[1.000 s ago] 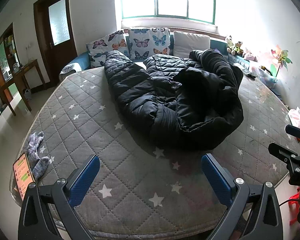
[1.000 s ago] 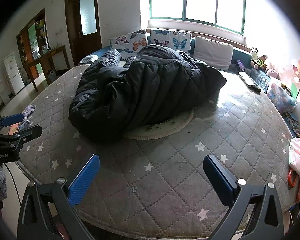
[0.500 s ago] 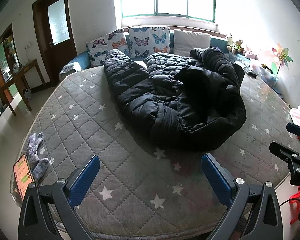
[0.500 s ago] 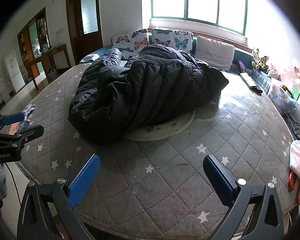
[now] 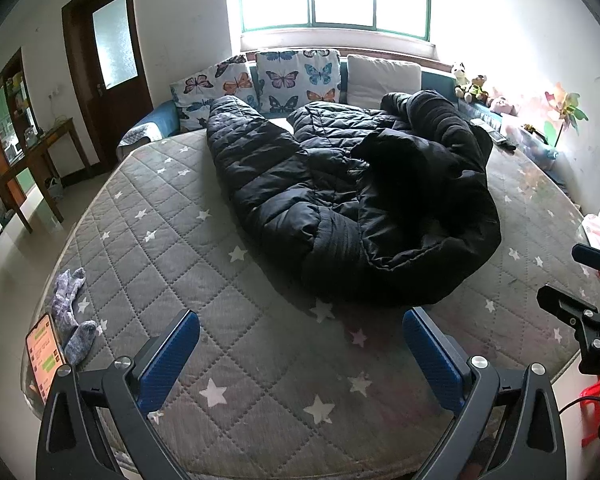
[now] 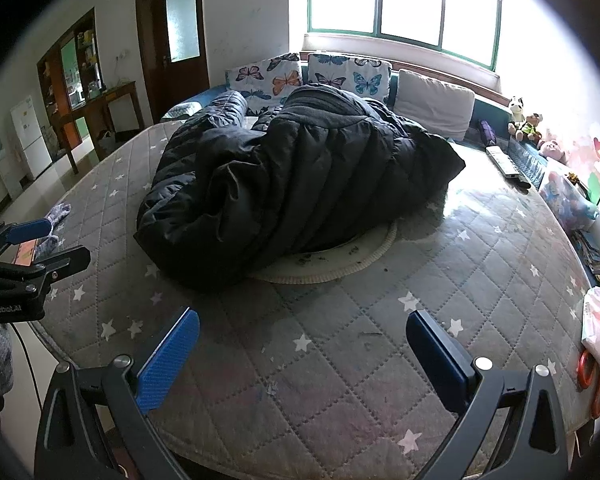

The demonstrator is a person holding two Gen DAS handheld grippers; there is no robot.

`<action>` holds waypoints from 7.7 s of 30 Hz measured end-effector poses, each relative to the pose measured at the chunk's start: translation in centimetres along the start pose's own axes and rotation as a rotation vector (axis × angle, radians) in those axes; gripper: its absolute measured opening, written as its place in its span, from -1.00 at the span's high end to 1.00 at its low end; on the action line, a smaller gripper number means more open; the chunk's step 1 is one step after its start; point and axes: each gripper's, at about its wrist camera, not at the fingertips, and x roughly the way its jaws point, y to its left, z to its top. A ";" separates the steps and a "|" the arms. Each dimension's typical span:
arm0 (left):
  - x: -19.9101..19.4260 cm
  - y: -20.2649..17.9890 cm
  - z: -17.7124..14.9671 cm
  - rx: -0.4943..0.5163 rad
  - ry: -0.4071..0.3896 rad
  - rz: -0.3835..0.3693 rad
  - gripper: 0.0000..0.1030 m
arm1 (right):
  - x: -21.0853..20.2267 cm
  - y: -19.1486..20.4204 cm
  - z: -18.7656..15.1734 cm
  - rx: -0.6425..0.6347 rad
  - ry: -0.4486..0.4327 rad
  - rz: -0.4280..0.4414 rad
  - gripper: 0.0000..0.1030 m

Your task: Fold large clothes

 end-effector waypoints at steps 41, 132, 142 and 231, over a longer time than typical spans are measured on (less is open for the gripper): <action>8.1 9.2 11.2 -0.133 0.041 -0.020 -1.00 | 6.7 1.1 15.1 -0.115 -0.018 -0.037 -1.00; 2.3 18.7 9.3 -0.247 0.132 -0.226 -0.33 | 14.9 2.6 14.6 -0.468 0.254 -0.203 -0.38; 5.3 17.7 11.8 -0.273 0.166 -0.250 -0.33 | 21.3 1.2 16.5 -0.454 0.304 -0.286 0.61; 32.7 5.2 26.2 -0.209 0.205 -0.113 0.38 | 22.0 -19.2 21.7 0.026 0.264 0.167 0.69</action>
